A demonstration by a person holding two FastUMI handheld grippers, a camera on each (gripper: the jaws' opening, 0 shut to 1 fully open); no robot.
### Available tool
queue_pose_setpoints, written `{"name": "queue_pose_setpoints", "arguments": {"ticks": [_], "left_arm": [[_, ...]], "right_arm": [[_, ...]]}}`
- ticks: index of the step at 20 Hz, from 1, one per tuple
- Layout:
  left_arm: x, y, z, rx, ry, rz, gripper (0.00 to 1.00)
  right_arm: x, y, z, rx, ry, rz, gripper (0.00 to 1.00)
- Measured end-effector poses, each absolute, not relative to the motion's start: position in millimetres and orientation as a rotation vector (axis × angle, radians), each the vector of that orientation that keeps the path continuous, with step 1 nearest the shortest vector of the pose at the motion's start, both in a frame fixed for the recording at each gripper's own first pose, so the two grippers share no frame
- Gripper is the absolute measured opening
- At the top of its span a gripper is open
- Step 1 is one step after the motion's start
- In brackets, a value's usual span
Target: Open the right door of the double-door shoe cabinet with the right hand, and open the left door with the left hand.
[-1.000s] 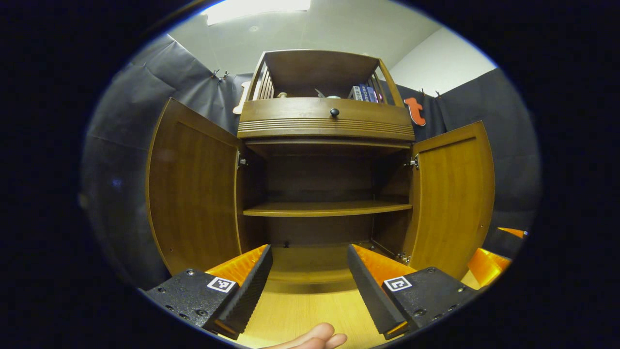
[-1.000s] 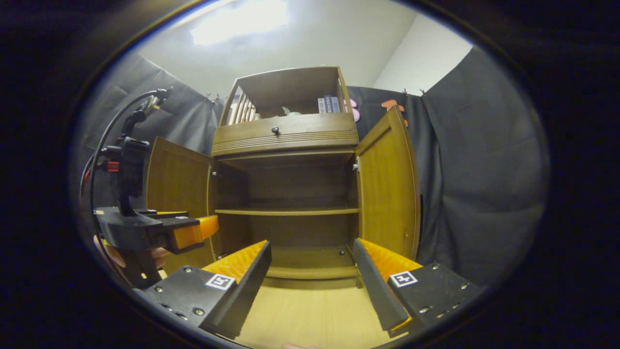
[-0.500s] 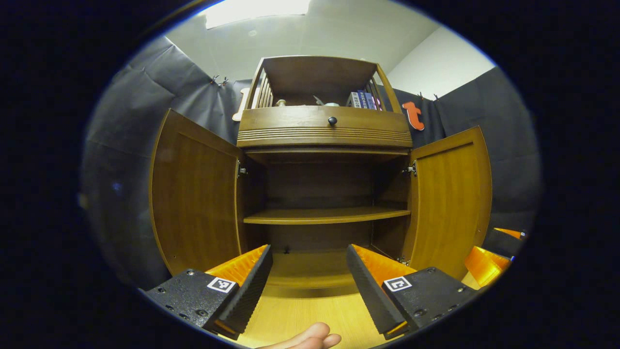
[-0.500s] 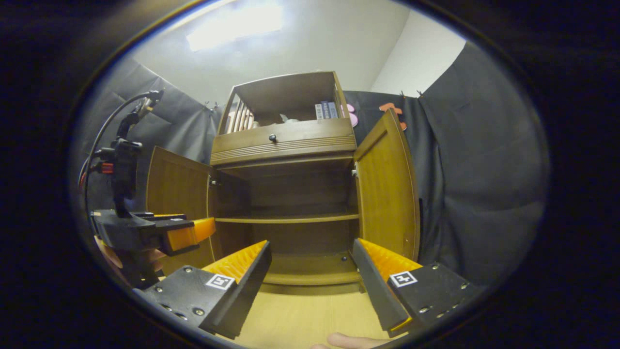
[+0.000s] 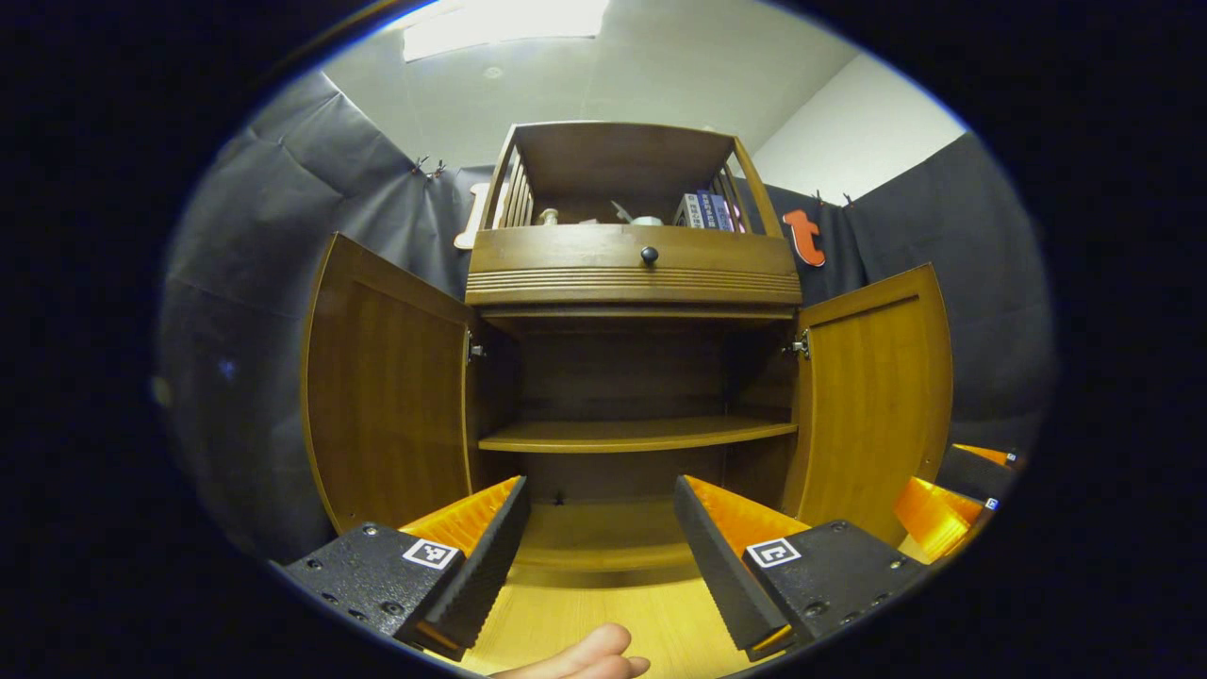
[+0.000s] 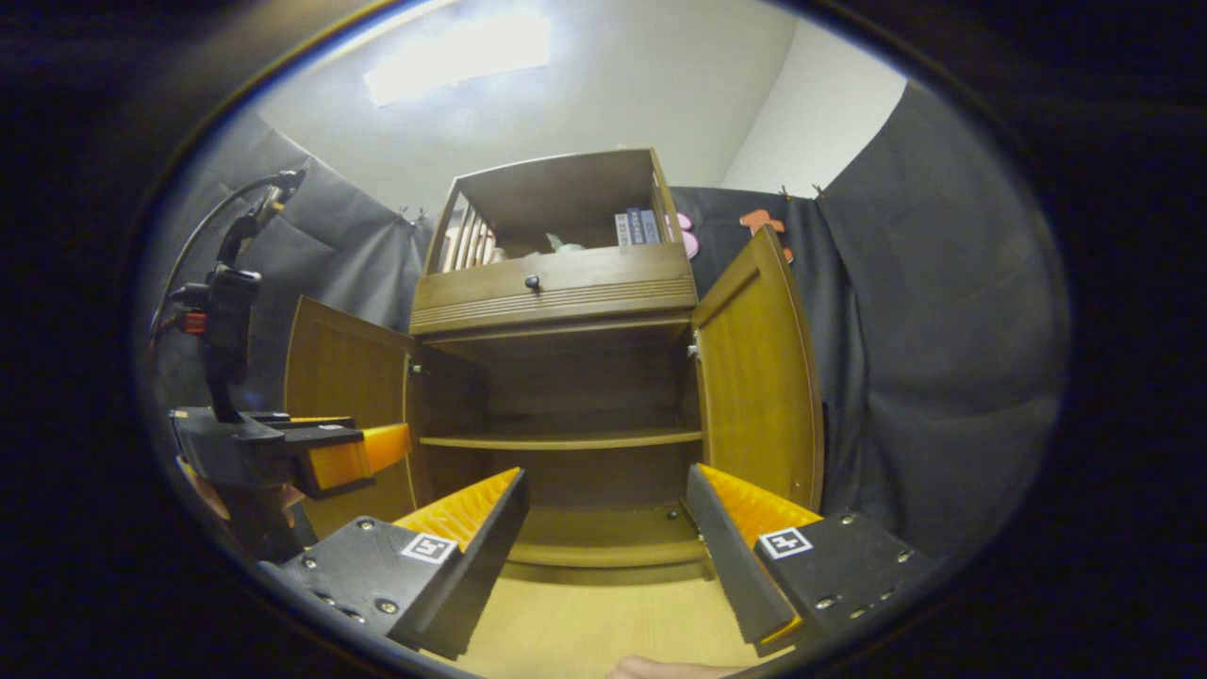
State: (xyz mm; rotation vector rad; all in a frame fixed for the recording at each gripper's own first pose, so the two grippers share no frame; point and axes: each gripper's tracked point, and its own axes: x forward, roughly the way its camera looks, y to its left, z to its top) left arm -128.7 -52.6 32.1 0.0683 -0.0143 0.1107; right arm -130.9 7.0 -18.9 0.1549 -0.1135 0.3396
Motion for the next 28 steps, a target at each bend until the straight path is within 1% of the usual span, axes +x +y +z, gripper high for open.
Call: {"name": "queue_pose_setpoints", "arguments": {"ticks": [1, 2, 5, 7, 8, 9, 14, 16, 17, 18, 19, 20, 24, 26, 27, 28], "left_arm": [[-130, -59, 36, 0.064, -0.029, 0.096, 0.94], [-132, -66, 38, 0.058, -0.041, 0.081, 0.94], [-136, -89, 38, 0.055, -0.056, 0.033, 0.94], [-135, -98, 32, 0.059, -0.037, 0.029, 0.94], [-136, -103, 29, 0.059, -0.025, 0.027, 0.96], [-136, -109, 28, 0.066, -0.013, 0.019, 0.96], [-142, -113, 31, 0.101, -0.040, 0.057, 0.95], [-140, -114, 29, 0.089, -0.058, 0.064, 0.97], [-136, -114, 25, 0.087, -0.049, 0.069, 0.97], [-135, -109, 23, 0.089, -0.041, 0.083, 0.97], [-133, -103, 21, 0.088, -0.036, 0.102, 0.98], [-132, -101, 21, 0.081, -0.031, 0.117, 0.99], [-129, -89, 16, 0.052, -0.023, 0.137, 0.99], [-131, -84, 15, 0.062, -0.013, 0.142, 0.99], [-133, -83, 16, 0.069, -0.010, 0.139, 0.99], [-136, -83, 17, 0.071, -0.011, 0.135, 0.98]], "right_arm": [[-131, 8, -18, 0.157, -0.121, 0.348, 0.98], [-132, 6, -16, 0.159, -0.131, 0.349, 1.00], [-132, 0, -15, 0.151, -0.142, 0.343, 1.00], [-130, -5, -21, 0.131, -0.120, 0.337, 1.00], [-130, -10, -21, 0.118, -0.115, 0.326, 1.00], [-132, -13, -18, 0.109, -0.126, 0.321, 1.00], [-133, -25, -19, 0.076, -0.125, 0.327, 1.00], [-131, -31, -26, 0.057, -0.119, 0.305, 1.00], [-130, -33, -30, 0.054, -0.112, 0.296, 1.00], [-131, -33, -34, 0.052, -0.103, 0.297, 0.97], [-133, -31, -36, 0.052, -0.101, 0.303, 0.97], [-134, -30, -36, 0.059, -0.109, 0.307, 1.00], [-135, -19, -38, 0.085, -0.111, 0.338, 1.00], [-131, -18, -41, 0.069, -0.099, 0.323, 1.00], [-131, -18, -42, 0.061, -0.095, 0.311, 0.97], [-130, -18, -41, 0.059, -0.093, 0.300, 0.97]]}}
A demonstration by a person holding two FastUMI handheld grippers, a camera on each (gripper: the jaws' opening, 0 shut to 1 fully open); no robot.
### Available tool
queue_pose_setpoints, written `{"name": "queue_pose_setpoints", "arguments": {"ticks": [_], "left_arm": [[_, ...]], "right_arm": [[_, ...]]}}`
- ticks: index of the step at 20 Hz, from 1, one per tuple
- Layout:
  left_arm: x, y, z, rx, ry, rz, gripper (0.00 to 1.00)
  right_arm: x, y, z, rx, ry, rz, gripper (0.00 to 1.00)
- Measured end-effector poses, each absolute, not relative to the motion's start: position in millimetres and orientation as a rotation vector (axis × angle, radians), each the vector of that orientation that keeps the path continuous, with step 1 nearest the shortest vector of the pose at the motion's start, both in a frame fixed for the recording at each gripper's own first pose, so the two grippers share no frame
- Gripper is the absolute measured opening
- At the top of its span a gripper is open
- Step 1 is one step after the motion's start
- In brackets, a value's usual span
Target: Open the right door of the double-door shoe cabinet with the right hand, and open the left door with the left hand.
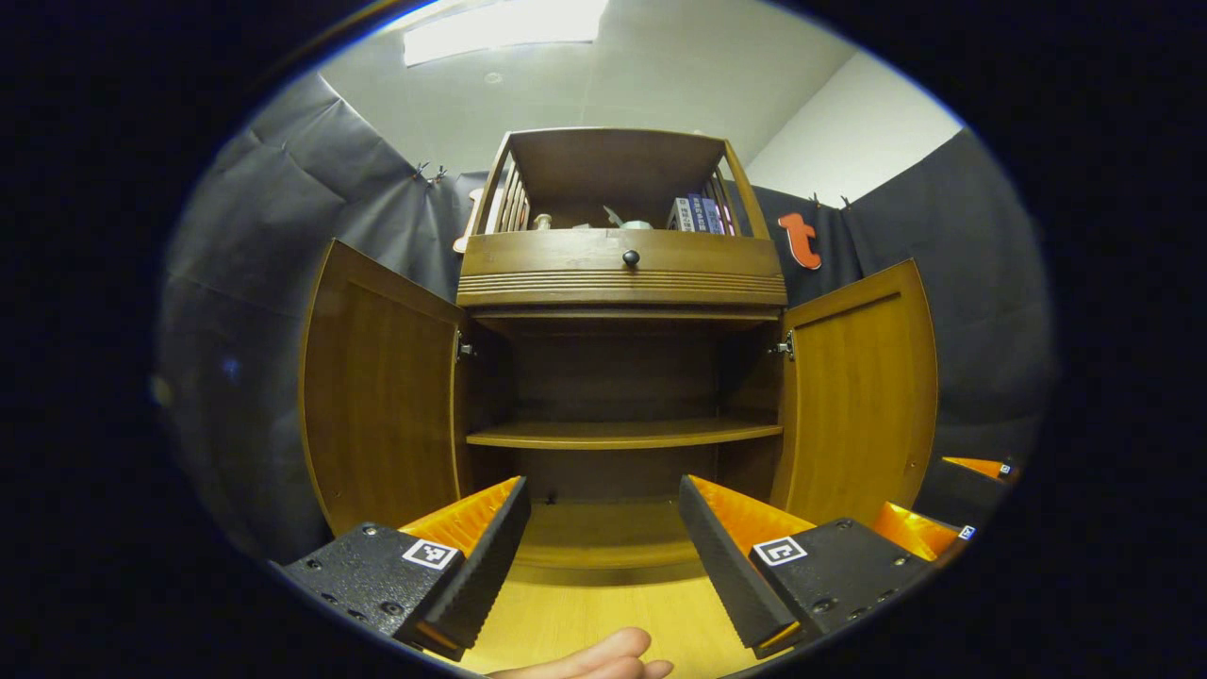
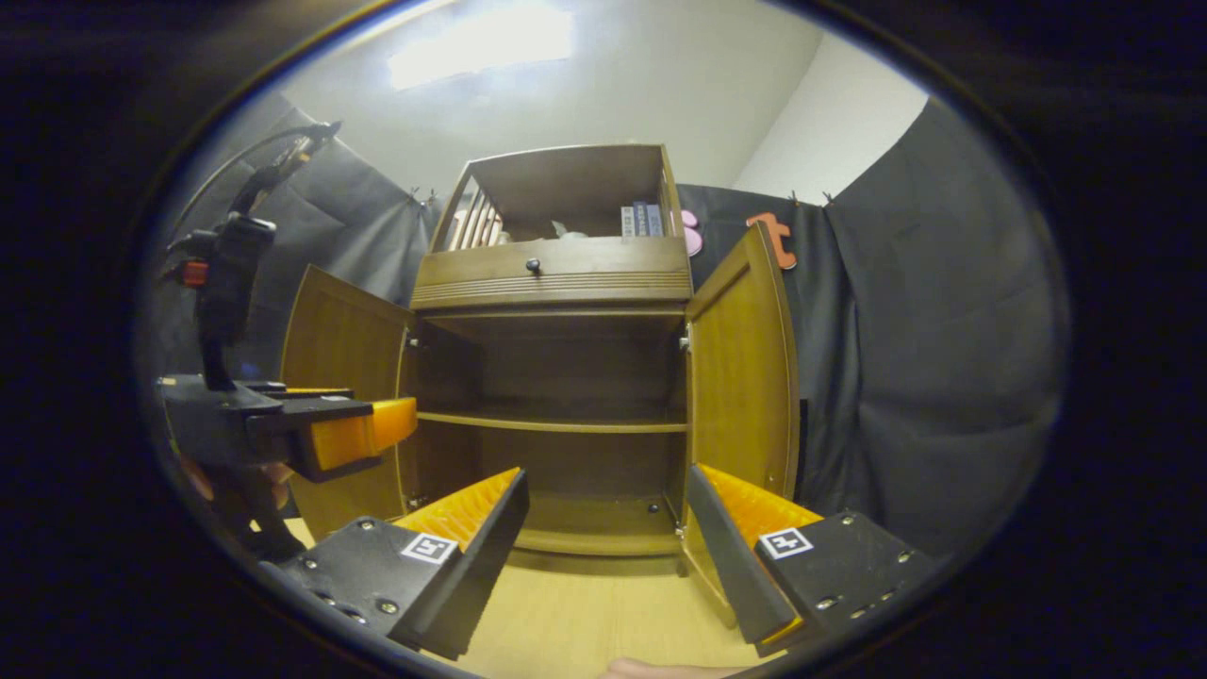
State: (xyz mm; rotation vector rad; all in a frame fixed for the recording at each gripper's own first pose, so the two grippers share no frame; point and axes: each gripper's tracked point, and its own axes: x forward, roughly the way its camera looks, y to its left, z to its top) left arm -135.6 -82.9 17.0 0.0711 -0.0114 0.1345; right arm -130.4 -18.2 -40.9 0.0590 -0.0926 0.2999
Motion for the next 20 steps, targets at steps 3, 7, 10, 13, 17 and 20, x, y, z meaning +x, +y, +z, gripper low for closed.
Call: {"name": "queue_pose_setpoints", "arguments": {"ticks": [3, 7, 10, 13, 17, 20], "left_arm": [[-140, -74, 16, 0.044, 0.013, 0.153, 0.99], [-144, -67, 27, 0.025, 0.028, 0.187, 0.97], [-150, -72, 47, 0.023, -0.011, 0.192, 0.92], [-159, -80, 65, 0.045, -0.036, 0.187, 0.92], [-164, -102, 82, 0.053, -0.069, 0.158, 0.92], [-161, -122, 77, 0.062, -0.057, 0.127, 0.92]], "right_arm": [[-125, -23, -32, 0.070, -0.092, 0.242, 0.97], [-133, -28, -23, 0.036, -0.085, 0.232, 1.00], [-141, -35, -4, 0.052, -0.114, 0.242, 1.00], [-145, -45, 15, 0.055, -0.120, 0.253, 1.00], [-133, -58, 20, 0.052, -0.057, 0.224, 1.00], [-129, -65, 16, 0.075, -0.030, 0.219, 1.00]]}}
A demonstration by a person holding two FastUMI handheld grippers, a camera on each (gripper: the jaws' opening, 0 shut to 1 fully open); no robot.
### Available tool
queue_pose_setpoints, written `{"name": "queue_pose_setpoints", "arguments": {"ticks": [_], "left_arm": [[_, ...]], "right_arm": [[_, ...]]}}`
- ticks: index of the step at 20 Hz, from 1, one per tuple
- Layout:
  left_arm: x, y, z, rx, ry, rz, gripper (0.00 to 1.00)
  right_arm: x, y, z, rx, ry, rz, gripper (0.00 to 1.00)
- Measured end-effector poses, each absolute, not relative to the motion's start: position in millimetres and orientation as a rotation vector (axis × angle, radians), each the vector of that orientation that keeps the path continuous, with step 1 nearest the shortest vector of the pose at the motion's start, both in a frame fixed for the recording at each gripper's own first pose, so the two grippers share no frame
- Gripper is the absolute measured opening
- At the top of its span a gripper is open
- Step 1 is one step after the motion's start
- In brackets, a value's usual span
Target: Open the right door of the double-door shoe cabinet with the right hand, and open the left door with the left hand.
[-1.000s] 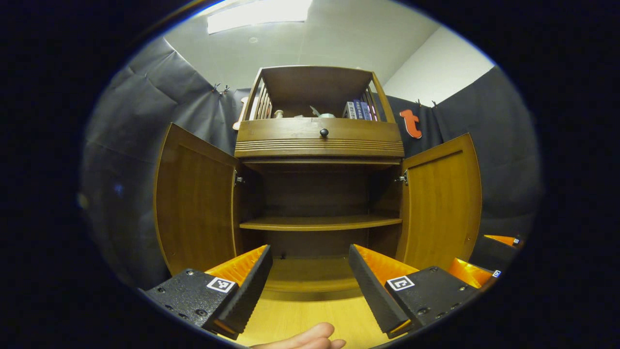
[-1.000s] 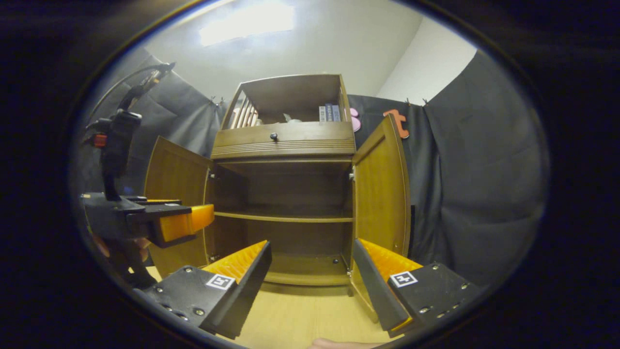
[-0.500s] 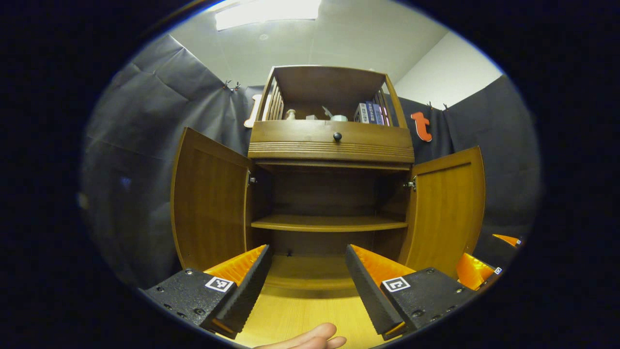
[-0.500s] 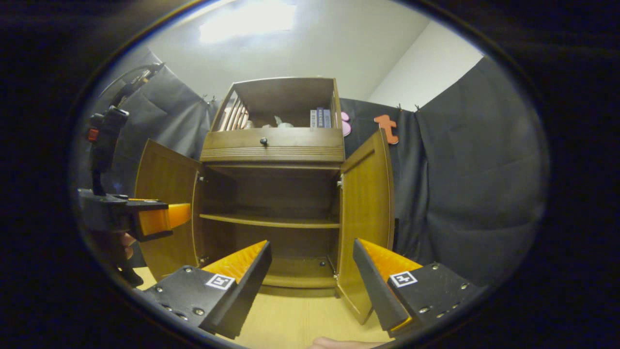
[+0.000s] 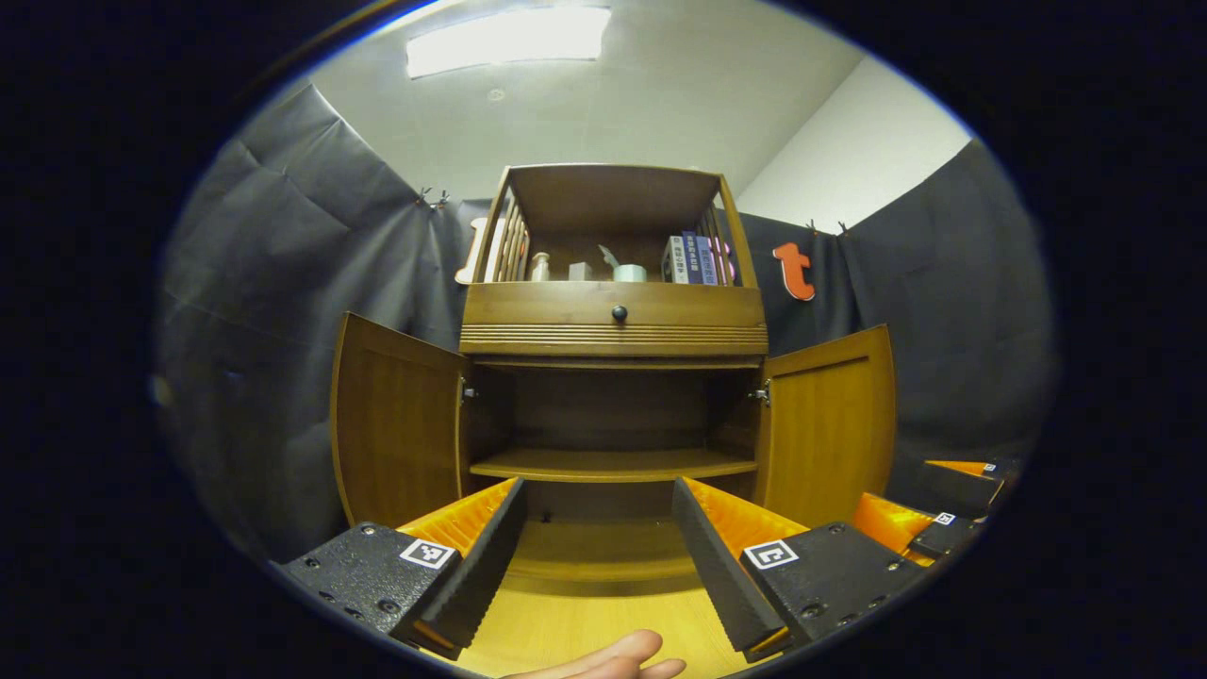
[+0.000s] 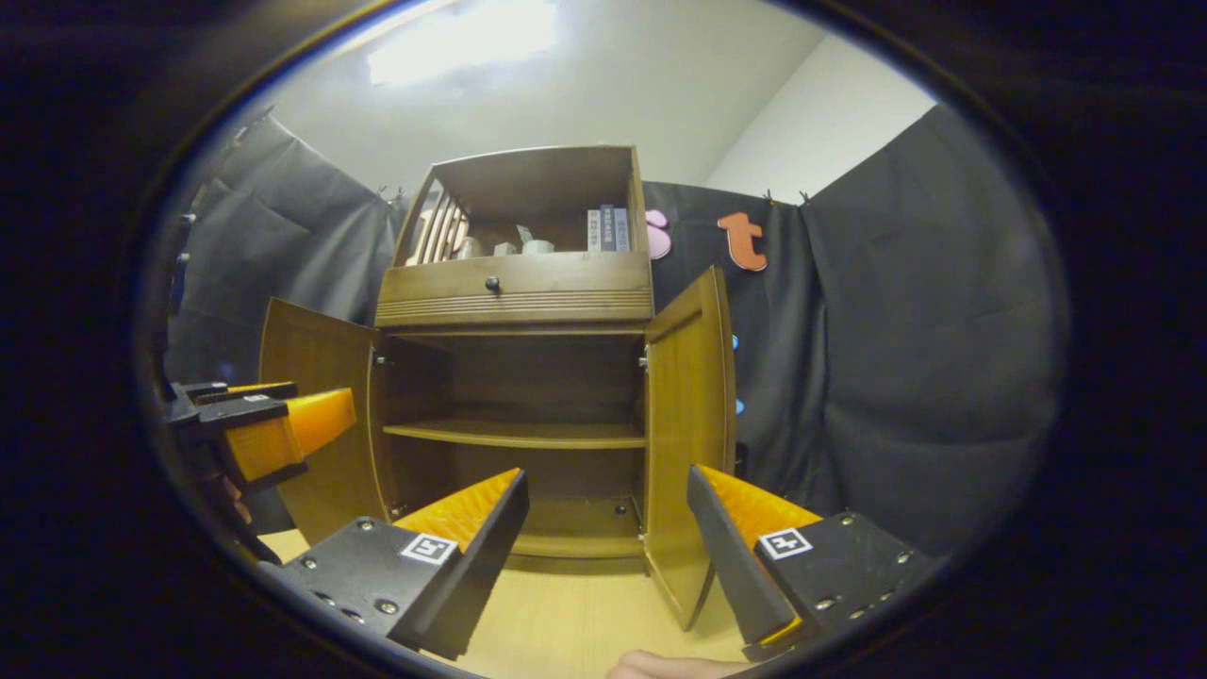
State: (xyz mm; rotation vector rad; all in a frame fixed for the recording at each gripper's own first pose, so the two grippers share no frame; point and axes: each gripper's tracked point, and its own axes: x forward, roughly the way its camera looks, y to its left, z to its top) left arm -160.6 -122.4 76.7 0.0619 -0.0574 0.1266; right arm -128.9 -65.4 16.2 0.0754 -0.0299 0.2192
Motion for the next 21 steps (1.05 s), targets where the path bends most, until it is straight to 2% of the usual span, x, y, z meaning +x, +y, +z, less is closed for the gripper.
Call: {"name": "queue_pose_setpoints", "arguments": {"ticks": [1, 2, 5, 7, 10, 20, 21], "left_arm": [[-159, -129, 72, 0.065, -0.048, 0.118, 0.92], [-158, -133, 70, 0.064, -0.047, 0.112, 0.92], [-155, -134, 63, 0.051, -0.056, 0.127, 0.98], [-151, -137, 58, 0.037, -0.047, 0.118, 0.98], [-149, -141, 53, 0.024, -0.038, 0.102, 0.96], [-145, -183, 39, 0.032, -0.067, 0.059, 0.97], [-144, -192, 36, 0.032, -0.069, 0.046, 0.94]], "right_arm": [[-128, -74, 16, 0.081, -0.027, 0.202, 0.97], [-127, -82, 17, 0.082, -0.031, 0.184, 1.00], [-130, -91, 18, 0.114, -0.061, 0.184, 1.00], [-130, -91, 9, 0.126, -0.052, 0.207, 1.00], [-128, -97, -4, 0.074, -0.042, 0.178, 1.00], [-139, -111, 7, 0.076, -0.135, 0.184, 1.00], [-139, -115, 3, 0.083, -0.130, 0.178, 1.00]]}}
